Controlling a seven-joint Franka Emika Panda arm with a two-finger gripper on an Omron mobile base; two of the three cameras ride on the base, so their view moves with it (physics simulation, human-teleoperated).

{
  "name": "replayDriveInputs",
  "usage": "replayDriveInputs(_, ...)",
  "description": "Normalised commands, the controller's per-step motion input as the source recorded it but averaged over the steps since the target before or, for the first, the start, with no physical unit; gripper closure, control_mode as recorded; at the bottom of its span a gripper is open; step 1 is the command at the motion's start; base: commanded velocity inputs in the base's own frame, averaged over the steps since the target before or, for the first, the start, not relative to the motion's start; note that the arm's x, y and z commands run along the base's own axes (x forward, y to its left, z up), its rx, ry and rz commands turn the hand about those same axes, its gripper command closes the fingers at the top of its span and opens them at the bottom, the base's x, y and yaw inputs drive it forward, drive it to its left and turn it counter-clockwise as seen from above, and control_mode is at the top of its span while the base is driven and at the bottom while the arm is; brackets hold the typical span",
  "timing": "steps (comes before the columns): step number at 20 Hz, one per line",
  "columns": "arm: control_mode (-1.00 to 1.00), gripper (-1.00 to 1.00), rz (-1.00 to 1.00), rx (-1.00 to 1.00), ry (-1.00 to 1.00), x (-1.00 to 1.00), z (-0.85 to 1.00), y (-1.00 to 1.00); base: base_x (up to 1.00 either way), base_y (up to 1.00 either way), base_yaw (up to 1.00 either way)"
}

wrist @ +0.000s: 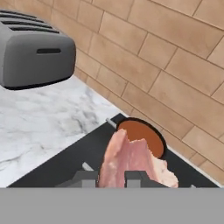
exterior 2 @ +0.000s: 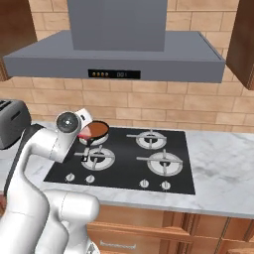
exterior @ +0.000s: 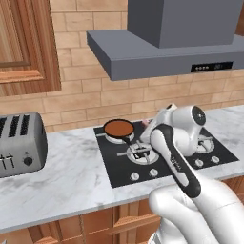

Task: Retrieve the steak from the fridge and place it on the saucepan with marinade on the stove.

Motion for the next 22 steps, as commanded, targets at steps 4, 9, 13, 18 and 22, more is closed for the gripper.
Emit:
replayDriveInputs(4, -1.00, 1.00, 0.00, 0.00, 0.15, 0.83, -0.20, 0.05, 0.00, 0.00, 0.00)
replayDriveInputs(9, -1.00, 1.00, 0.00, 0.00, 0.18, 0.67, -0.09, 0.07, 0.00, 0.00, 0.00)
replayDriveInputs(13, -1.00, 1.00, 0.00, 0.00, 0.08, 0.34, -0.04, 0.00, 0.00, 0.00, 0.00)
replayDriveInputs(18, -1.00, 1.00, 0.00, 0.00, -0.05, 0.23, -0.37, 0.00, 0.00, 0.00, 0.00)
replayDriveInputs(22, -1.00, 1.00, 0.00, 0.00, -0.01, 0.34, -0.36, 0.09, 0.00, 0.00, 0.00)
